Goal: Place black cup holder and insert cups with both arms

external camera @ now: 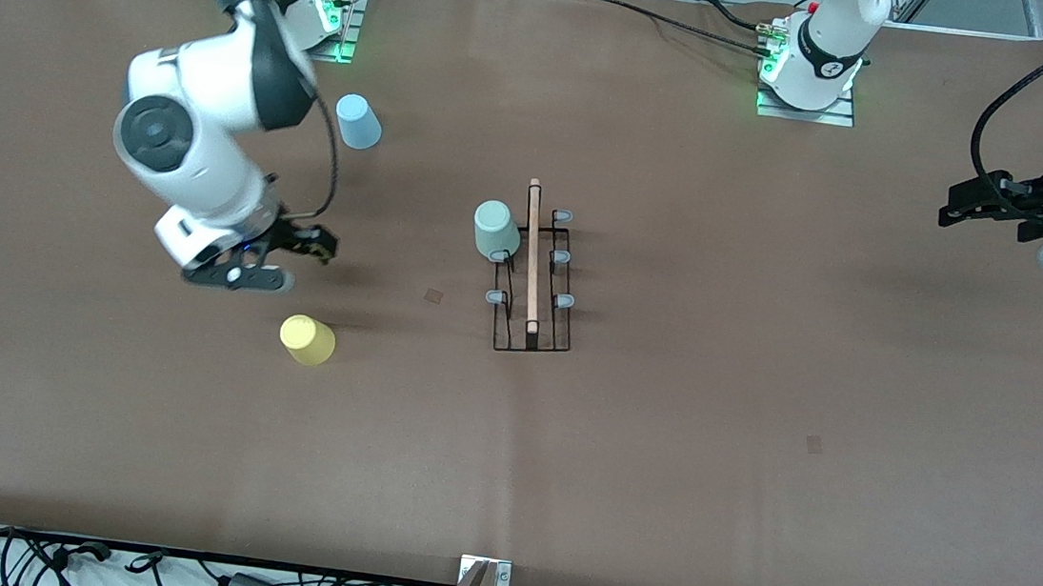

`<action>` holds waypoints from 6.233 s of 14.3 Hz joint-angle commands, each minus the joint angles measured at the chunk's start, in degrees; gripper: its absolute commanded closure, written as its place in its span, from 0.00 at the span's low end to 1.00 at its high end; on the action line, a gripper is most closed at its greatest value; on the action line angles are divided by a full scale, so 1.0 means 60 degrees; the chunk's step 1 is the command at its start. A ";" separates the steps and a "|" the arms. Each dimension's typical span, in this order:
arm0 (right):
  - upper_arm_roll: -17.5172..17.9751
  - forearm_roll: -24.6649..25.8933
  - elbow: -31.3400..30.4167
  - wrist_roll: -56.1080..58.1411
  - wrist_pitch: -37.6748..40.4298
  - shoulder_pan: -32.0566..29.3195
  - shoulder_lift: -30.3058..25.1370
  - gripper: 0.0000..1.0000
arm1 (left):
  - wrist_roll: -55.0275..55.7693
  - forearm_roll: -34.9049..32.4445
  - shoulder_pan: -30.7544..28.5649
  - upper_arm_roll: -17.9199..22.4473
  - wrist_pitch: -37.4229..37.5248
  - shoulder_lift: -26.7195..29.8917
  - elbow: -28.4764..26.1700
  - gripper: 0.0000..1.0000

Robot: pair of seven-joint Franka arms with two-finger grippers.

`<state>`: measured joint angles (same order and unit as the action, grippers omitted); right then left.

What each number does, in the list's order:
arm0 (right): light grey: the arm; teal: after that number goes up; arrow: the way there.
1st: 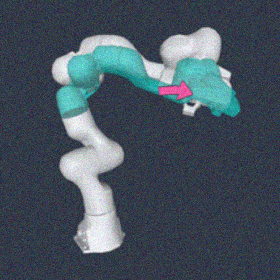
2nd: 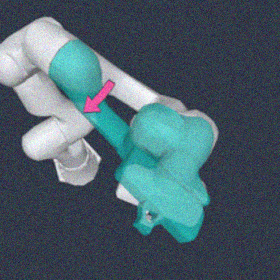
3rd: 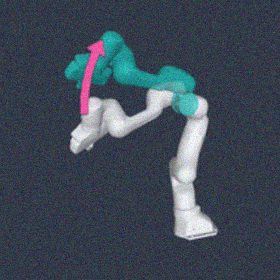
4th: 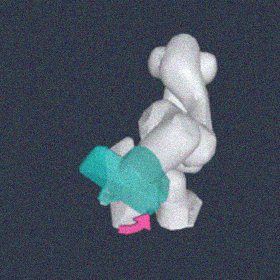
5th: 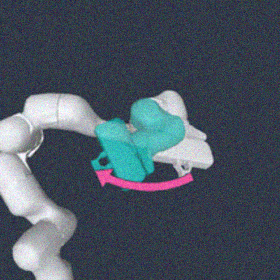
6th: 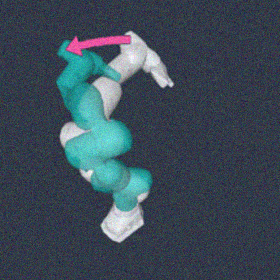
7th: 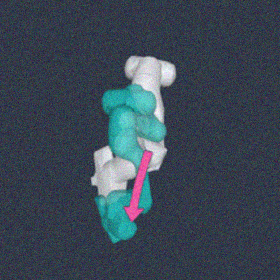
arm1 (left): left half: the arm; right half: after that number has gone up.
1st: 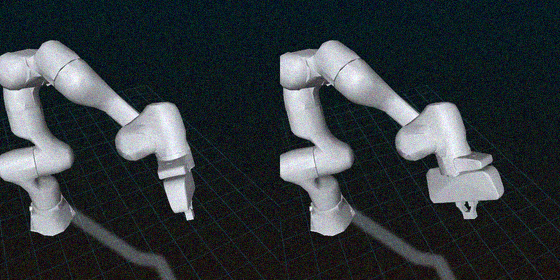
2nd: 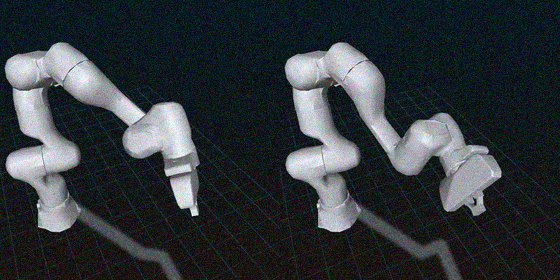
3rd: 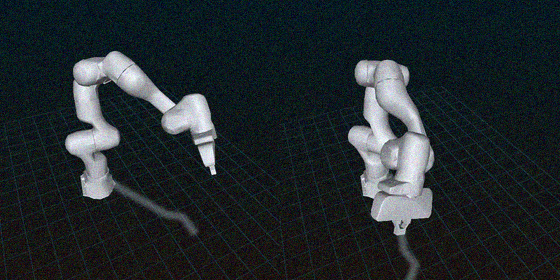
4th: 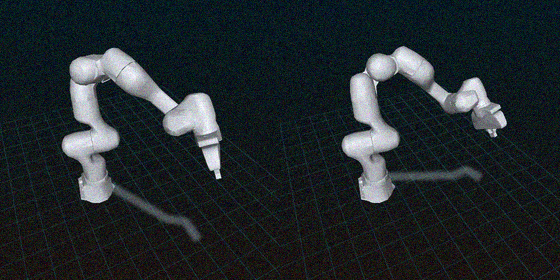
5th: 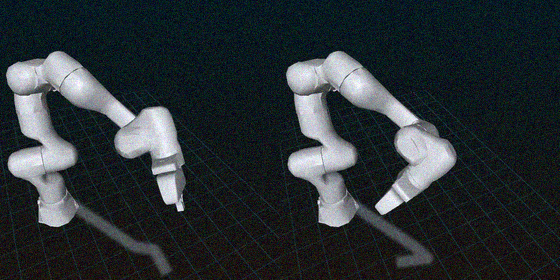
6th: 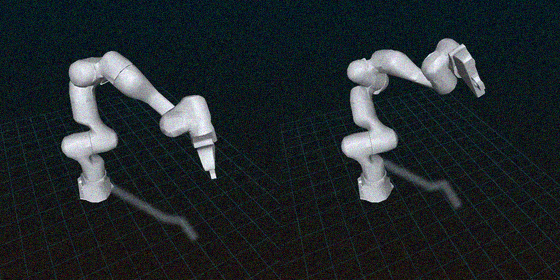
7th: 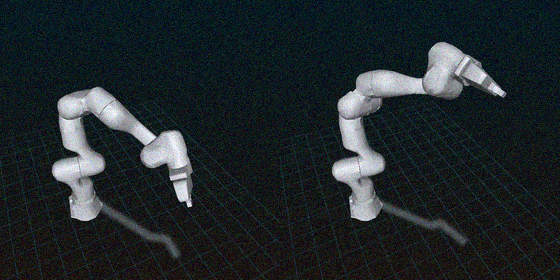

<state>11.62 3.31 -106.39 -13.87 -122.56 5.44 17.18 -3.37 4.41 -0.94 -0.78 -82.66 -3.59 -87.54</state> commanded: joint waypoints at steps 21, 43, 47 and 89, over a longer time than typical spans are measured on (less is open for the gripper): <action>-0.0590 0.0151 -0.0271 0.0626 -0.4842 0.0192 0.2674 0.00 | 0.0196 -0.0047 -0.1367 -0.0940 -0.0449 0.0042 -0.0132 0.00; 0.0053 0.0371 0.0460 -0.4433 -0.2572 0.1567 0.0551 0.95 | 0.0049 -0.0706 -0.0576 -0.1189 -0.1763 0.1445 -0.1710 0.00; 0.0275 0.0795 0.1309 -0.7234 -0.2572 0.2710 0.0813 0.95 | 0.0064 -0.0589 -0.0532 -0.1160 -0.1839 0.1360 -0.1685 0.00; -0.3270 0.0121 0.3567 0.2195 0.5864 -0.0793 -0.2453 0.00 | 0.0782 -0.0486 0.0171 -0.0076 -0.0801 0.1066 -0.1187 0.00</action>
<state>-8.85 1.52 -86.35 -0.38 -89.32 -2.88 1.82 0.86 2.24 -0.02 -1.06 -89.51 3.25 -95.85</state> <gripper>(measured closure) 0.000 0.000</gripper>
